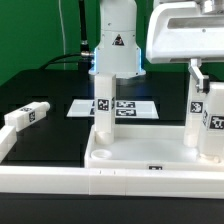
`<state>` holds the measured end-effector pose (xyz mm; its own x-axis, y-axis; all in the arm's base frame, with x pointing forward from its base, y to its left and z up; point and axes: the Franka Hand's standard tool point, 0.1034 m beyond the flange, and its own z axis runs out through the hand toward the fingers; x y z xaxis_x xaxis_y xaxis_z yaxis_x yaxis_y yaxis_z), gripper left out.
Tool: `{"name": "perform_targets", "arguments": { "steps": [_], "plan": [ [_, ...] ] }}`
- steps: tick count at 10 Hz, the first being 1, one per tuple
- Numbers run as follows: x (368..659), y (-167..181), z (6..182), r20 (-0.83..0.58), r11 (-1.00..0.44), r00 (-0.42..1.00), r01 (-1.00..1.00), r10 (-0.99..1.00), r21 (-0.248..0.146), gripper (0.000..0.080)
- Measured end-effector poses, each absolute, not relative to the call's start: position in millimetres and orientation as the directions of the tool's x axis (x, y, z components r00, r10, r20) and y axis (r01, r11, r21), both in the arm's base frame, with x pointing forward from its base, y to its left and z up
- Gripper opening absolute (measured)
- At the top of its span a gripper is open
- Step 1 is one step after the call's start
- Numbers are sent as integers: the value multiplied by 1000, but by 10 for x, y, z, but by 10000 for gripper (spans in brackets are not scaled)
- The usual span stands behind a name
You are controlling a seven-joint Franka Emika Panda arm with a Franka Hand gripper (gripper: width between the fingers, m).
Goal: Assemble desk
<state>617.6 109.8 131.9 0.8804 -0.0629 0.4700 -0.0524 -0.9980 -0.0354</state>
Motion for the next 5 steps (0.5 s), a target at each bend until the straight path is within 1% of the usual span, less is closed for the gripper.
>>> {"name": "perform_targets", "arguments": {
  "steps": [1, 2, 3, 4, 5],
  "plan": [
    [6176, 1098, 1319, 470, -998, 880, -52, -63, -35, 309],
    [6175, 1097, 1317, 470, -998, 881, -52, -63, -35, 309],
    [6175, 1097, 1316, 470, -998, 881, -52, -62, -35, 516],
    [6176, 1093, 1316, 469, -998, 881, -51, -61, -34, 516],
    [6178, 1079, 1319, 469, -998, 881, -52, -62, -33, 621]
  ]
}}
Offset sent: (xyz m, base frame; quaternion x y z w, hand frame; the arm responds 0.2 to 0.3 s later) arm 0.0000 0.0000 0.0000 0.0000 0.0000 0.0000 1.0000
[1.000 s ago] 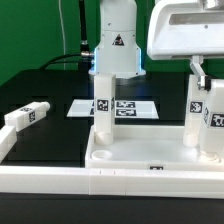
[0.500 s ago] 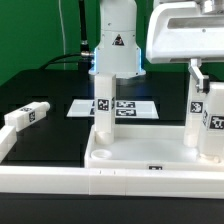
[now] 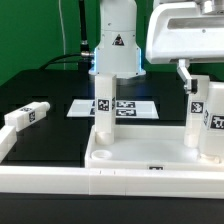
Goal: Assemble desk
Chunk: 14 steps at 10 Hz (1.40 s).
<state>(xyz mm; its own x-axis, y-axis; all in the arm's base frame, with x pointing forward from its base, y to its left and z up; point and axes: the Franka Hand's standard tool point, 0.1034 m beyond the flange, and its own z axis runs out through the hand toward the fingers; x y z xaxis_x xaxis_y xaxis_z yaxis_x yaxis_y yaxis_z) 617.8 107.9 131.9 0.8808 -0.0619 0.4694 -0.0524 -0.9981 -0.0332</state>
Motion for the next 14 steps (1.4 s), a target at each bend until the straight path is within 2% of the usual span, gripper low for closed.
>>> {"name": "perform_targets", "arguments": {
  "steps": [3, 5, 6, 9, 10, 14],
  "plan": [
    [6197, 1044, 1393, 465, -999, 884, -44, -53, -30, 648],
    [6265, 1006, 1632, 428, -997, 901, -59, -74, -47, 649],
    [6295, 992, 1683, 419, -997, 904, -63, -79, -50, 649],
    [6260, 988, 1616, 393, -997, 916, -65, -77, -45, 649],
    [6213, 972, 1537, 329, -997, 941, -71, -80, -40, 649],
    [6192, 988, 1465, 101, -996, 991, -81, -83, -24, 649]
  ]
}}
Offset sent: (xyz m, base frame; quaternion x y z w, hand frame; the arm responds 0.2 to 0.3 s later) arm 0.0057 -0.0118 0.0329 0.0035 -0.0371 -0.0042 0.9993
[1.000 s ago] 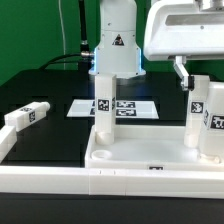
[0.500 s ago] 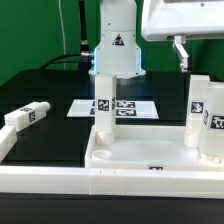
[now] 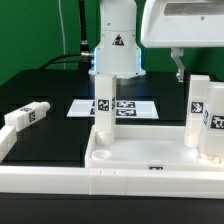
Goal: Assemble desk
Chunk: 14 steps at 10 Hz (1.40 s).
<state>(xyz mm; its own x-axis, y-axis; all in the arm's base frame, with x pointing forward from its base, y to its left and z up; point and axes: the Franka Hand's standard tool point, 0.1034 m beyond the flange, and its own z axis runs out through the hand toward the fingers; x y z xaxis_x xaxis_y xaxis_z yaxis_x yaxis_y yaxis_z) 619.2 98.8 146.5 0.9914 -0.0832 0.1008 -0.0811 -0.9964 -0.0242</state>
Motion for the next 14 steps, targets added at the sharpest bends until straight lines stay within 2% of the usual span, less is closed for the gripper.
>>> {"name": "perform_targets", "arguments": {
  "steps": [1, 3, 9, 11, 13, 14],
  "plan": [
    [6153, 982, 1457, 28, -996, 996, -85, -85, -18, 649],
    [6179, 1018, 1453, -29, -997, 996, -81, -80, -10, 649],
    [6210, 1109, 1313, -4, -996, 996, -91, -91, -7, 649],
    [6216, 1099, 1308, 0, -996, 996, -93, -93, -7, 622],
    [6216, 1097, 1308, 0, -996, 996, -93, -93, -7, 286],
    [6216, 1097, 1308, 0, -995, 995, -100, -100, -7, 286]
  ]
}}
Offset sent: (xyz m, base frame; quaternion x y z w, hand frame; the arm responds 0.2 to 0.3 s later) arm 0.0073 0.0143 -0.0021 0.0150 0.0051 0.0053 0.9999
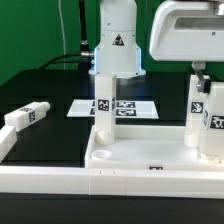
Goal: Assemble desk
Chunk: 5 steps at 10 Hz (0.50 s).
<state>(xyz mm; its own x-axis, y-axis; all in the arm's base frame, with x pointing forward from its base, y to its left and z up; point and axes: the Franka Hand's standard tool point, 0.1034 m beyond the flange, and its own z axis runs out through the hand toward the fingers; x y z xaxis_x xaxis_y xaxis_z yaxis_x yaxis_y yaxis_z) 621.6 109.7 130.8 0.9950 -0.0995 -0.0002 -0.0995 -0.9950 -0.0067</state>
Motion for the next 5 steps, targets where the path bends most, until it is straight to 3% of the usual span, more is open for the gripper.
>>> {"name": "perform_targets", "arguments": {
  "steps": [3, 5],
  "plan": [
    [6216, 1099, 1308, -1, -989, 989, -147, -147, -8, 288],
    [6217, 1095, 1309, -3, -947, 947, -322, -322, -11, 288]
  ]
}}
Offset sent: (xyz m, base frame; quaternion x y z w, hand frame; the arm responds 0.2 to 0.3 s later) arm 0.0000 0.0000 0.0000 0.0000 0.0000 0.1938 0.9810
